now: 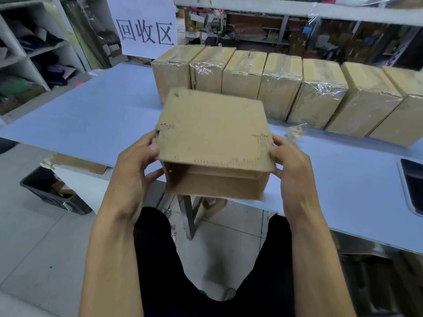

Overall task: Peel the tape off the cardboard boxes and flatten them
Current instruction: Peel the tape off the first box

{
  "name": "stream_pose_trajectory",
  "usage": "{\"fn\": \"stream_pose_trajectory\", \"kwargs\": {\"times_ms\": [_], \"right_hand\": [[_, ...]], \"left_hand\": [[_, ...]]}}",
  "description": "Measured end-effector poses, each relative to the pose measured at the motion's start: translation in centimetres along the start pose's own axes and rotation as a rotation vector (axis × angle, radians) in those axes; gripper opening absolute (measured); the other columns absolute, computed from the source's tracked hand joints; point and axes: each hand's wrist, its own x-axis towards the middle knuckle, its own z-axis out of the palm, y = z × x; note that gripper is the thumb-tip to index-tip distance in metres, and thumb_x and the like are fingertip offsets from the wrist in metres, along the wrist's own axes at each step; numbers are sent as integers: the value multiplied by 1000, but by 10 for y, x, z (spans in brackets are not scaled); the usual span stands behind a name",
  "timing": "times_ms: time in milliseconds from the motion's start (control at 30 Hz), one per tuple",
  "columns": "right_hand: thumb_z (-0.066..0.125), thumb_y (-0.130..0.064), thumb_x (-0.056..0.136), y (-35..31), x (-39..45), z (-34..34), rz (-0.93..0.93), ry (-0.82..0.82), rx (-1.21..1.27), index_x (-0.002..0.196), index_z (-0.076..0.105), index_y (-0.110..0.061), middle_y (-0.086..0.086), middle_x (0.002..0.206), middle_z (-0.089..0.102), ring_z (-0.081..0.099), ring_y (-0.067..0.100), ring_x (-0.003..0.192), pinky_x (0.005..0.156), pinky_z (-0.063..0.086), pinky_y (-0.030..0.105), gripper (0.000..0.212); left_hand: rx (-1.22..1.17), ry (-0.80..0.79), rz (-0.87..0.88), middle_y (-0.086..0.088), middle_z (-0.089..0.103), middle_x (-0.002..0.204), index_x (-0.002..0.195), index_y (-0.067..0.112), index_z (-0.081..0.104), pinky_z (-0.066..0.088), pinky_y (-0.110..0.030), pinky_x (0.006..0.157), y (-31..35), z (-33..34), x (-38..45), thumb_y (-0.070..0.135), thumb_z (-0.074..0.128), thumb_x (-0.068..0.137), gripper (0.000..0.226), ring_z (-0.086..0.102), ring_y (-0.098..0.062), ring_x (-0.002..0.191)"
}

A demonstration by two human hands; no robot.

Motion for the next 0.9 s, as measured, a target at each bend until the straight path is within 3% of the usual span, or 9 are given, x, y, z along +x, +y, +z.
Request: {"fn": "stream_pose_trajectory", "kwargs": {"times_ms": [67, 133, 233, 300, 400, 467, 667, 800, 900], "right_hand": [[50, -21, 74, 3, 1, 0, -33, -2, 1, 122, 68, -36, -12, 109, 72, 66, 8, 103, 77, 52, 27, 54], [52, -20, 73, 4, 0, 3, -66, 19, 10, 136, 56, -41, -10, 115, 68, 64, 8, 107, 74, 54, 21, 66], [56, -26, 77, 3, 0, 6, -87, 28, 51, 139, 50, -47, -7, 113, 66, 66, 7, 101, 79, 55, 25, 66], [59, -31, 79, 4, 0, 7, -83, 27, 75, 131, 55, -47, -6, 113, 68, 67, 7, 103, 87, 53, 30, 55], [59, -29, 81, 3, 0, 9, -89, 21, 114, 122, 61, -37, -5, 117, 70, 64, 14, 116, 97, 51, 38, 42], [60, -30, 82, 1, 0, 9, -87, 26, 147, 120, 61, -31, -6, 117, 71, 64, 14, 115, 95, 51, 35, 39], [60, -58, 81, 0, -5, 9, -91, 55, 88, 132, 49, -56, -5, 120, 62, 62, 6, 113, 104, 49, 43, 52], [61, -55, 83, -2, -5, 8, -131, 52, 98, 127, 54, -56, -7, 124, 64, 59, 10, 122, 107, 47, 42, 44], [58, -56, 84, -1, -4, 5, -133, 43, 149, 128, 57, -39, -7, 126, 65, 57, 12, 126, 110, 43, 42, 48]], "left_hand": [[21, 6, 60, 13, 71, 116, 120, 28, 69, 49, -28, 82, 0, -1, 2, 16, 50, 74, 50, 62, -7, 100], [88, 43, 116, 9, 70, 120, 121, 29, 66, 50, -25, 84, -1, 0, 4, 5, 50, 72, 57, 63, -9, 110], [239, 104, 134, 13, 69, 119, 113, 33, 62, 51, -32, 90, -7, 0, 5, -12, 51, 75, 60, 60, -6, 118], [289, 118, 134, 15, 64, 125, 122, 35, 55, 52, -33, 91, -9, 0, 5, -18, 47, 80, 69, 59, -7, 120], [331, 82, 148, 17, 55, 130, 142, 57, 30, 50, -19, 85, -5, 2, 3, -4, 58, 90, 86, 59, 1, 110], [346, 42, 172, 18, 54, 130, 143, 60, 29, 50, -15, 85, -3, 3, 1, 10, 66, 92, 81, 59, 3, 110], [251, 23, 148, 5, 65, 129, 127, 38, 46, 47, -47, 105, -3, 3, 0, 36, 67, 79, 53, 59, -12, 123], [281, 36, 152, 9, 72, 111, 141, 45, 36, 47, -18, 88, -2, 5, -1, 38, 71, 87, 64, 65, -2, 108], [235, 25, 184, 15, 70, 106, 140, 31, 42, 49, -11, 79, 0, 11, -4, 24, 69, 93, 55, 65, 2, 99]]}}
